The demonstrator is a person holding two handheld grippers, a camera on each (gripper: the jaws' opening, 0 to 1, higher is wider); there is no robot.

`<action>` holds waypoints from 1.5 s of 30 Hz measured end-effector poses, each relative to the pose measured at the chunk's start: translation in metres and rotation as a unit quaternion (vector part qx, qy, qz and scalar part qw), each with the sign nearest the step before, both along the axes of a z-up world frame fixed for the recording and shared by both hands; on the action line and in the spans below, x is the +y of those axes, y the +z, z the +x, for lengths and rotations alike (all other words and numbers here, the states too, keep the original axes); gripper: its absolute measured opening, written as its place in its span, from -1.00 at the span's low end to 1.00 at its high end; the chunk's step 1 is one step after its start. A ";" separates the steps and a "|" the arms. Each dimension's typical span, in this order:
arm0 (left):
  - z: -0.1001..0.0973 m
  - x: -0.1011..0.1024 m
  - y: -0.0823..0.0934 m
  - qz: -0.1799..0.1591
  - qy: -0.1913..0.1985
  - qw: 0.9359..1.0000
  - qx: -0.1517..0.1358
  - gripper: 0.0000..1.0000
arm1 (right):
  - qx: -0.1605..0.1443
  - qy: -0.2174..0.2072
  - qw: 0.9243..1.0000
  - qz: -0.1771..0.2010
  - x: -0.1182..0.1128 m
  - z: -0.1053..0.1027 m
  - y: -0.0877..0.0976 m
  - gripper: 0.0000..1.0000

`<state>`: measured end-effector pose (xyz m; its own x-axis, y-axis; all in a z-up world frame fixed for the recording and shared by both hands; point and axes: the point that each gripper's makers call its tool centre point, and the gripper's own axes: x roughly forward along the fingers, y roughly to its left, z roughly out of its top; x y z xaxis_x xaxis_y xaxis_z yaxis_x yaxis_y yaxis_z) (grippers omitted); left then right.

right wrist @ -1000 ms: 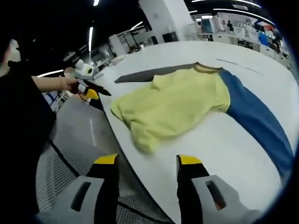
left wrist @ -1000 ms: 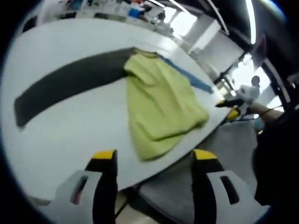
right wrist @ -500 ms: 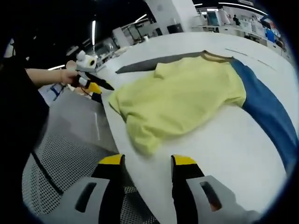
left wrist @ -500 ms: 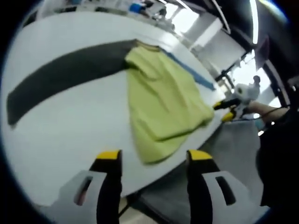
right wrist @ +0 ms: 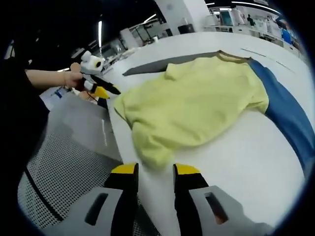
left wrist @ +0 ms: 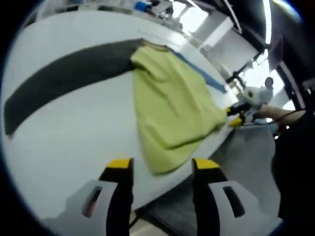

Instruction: Fold the garment on the visible template until the final outline fits inside the template.

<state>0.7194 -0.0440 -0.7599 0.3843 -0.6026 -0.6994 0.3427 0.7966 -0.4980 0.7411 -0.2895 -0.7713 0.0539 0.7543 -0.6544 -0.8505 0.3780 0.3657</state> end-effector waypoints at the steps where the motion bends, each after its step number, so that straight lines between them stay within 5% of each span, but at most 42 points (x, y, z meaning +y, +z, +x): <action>1: 0.000 0.000 0.000 0.001 -0.001 1.000 0.000 -0.16 | -0.001 0.002 1.000 -0.001 0.001 0.000 -0.001 -0.49; 16: -0.005 -0.002 -0.001 0.007 -0.006 1.000 0.007 -0.43 | -0.022 0.001 1.000 0.003 0.005 0.003 -0.004 -0.91; 30: -0.006 0.002 0.009 0.010 -0.010 1.000 0.006 -0.98 | -0.038 -0.008 0.999 0.027 -0.004 0.002 0.021 -0.94; 45: -0.012 -0.013 0.012 -0.006 -0.014 1.000 0.027 -1.00 | -0.058 -0.026 0.998 0.026 -0.028 -0.005 0.039 -0.95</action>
